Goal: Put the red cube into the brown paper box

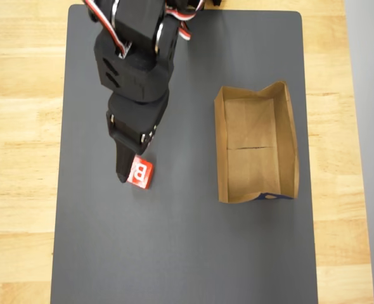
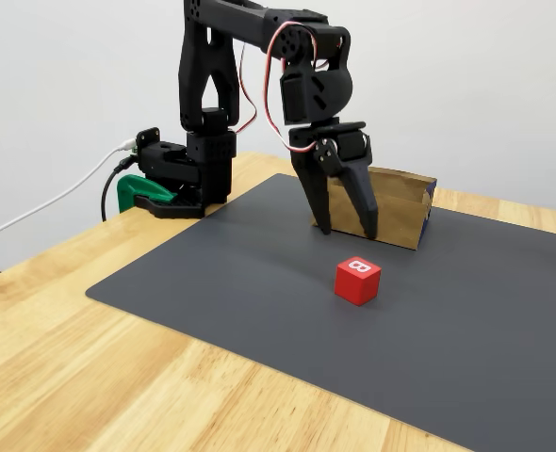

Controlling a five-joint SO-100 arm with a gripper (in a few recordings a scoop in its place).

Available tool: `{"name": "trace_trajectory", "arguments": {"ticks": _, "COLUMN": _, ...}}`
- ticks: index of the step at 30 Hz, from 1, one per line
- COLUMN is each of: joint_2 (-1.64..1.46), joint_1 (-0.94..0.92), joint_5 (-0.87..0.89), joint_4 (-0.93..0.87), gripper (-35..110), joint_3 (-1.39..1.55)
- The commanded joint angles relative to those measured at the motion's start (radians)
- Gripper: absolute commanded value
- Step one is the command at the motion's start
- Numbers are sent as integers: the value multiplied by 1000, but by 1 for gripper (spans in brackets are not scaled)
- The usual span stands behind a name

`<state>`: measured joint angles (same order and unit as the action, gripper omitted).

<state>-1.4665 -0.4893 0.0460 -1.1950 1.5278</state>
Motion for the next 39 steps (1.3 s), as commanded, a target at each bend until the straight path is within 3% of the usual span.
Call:
{"name": "trace_trajectory", "arguments": {"ticks": 1, "joint_2": 15, "joint_1": -11, "joint_5": -11, "joint_4": -17, "gripper": 33, "joint_3": -55}}
{"name": "trace_trajectory", "arguments": {"ticks": 24, "joint_2": 337, "joint_1": 8, "joint_5": -258, "joint_4": -74, "gripper": 34, "joint_3": -330}}
{"name": "trace_trajectory", "arguments": {"ticks": 31, "joint_2": 388, "joint_1": -3, "joint_5": -241, "joint_4": -126, "gripper": 11, "joint_3": -393}}
{"name": "trace_trajectory", "arguments": {"ticks": 39, "joint_2": 382, "joint_1": -9, "joint_5": -202, "joint_4": -126, "gripper": 5, "joint_3": -396}}
